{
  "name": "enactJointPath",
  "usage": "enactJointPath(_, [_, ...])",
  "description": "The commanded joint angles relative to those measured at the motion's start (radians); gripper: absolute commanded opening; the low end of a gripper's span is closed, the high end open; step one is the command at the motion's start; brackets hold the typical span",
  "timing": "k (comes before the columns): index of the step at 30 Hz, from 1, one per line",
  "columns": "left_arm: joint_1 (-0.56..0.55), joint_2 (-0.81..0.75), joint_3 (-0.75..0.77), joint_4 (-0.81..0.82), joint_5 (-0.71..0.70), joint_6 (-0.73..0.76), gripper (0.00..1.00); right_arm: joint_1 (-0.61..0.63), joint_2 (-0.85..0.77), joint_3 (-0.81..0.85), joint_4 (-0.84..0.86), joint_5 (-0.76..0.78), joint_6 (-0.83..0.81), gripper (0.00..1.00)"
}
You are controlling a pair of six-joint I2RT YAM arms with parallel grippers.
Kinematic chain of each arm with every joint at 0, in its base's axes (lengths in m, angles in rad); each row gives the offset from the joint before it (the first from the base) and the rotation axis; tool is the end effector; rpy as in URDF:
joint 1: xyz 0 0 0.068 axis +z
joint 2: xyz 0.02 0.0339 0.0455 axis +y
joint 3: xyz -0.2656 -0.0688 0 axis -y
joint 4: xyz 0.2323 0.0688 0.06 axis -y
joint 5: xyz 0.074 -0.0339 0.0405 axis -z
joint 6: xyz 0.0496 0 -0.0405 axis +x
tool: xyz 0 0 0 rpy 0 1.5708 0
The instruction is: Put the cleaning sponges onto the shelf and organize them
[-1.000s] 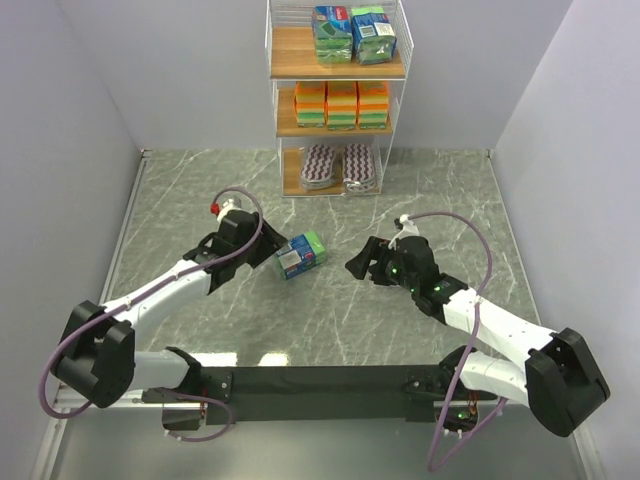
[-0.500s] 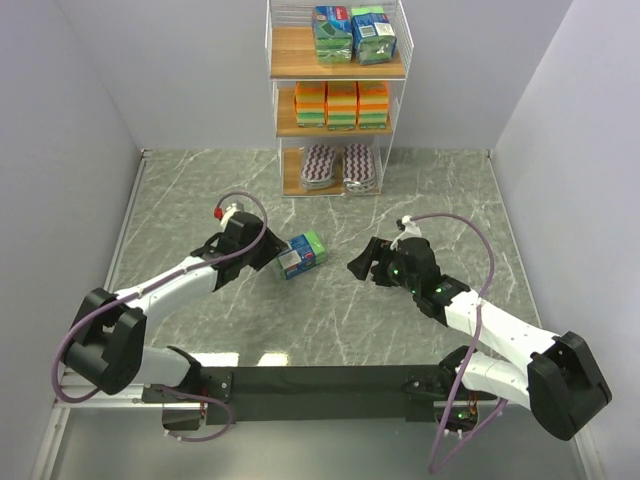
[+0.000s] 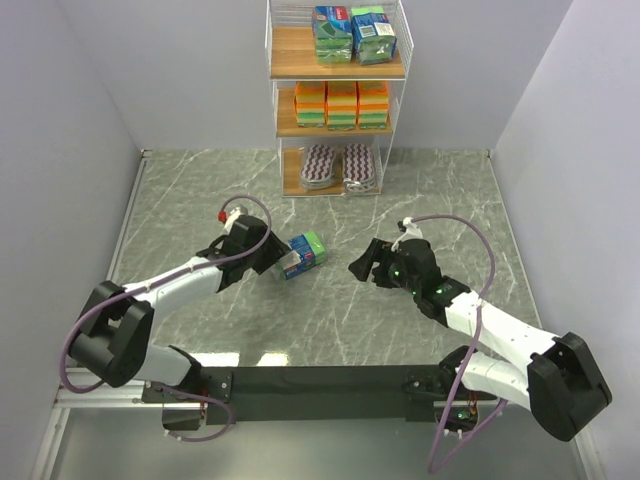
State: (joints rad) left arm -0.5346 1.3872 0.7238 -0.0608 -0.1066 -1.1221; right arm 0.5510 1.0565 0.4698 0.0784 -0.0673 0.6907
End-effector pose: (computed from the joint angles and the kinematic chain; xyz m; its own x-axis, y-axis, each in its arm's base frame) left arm 0.2469 -0.1401 0.1972 -0.6420 -0.6610 -0.3884 -0.3236 0.6929 -0.6443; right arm 0.1890 0.1201 0.2060 -0.6843 0.3256 -0.6525 -0.1770 0.7939 0.5818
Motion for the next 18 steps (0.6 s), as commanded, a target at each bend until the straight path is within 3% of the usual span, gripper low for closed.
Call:
enactJointPath(1, [-0.013,-0.066,-0.014,-0.016,-0.038,-0.007,0.56,-0.01,-0.032,-0.013,0.003,0.023,0.006,0.82])
enactJointPath(6, [-0.019,-0.126,-0.011,-0.037,-0.064,0.002,0.58,-0.01,-0.02,-0.014,0.014,0.014,0.009,0.82])
enactJointPath(18, [-0.019,-0.028,-0.027,0.007,-0.048,-0.012,0.57,-0.014,-0.041,-0.023,0.004,0.023,0.009,0.82])
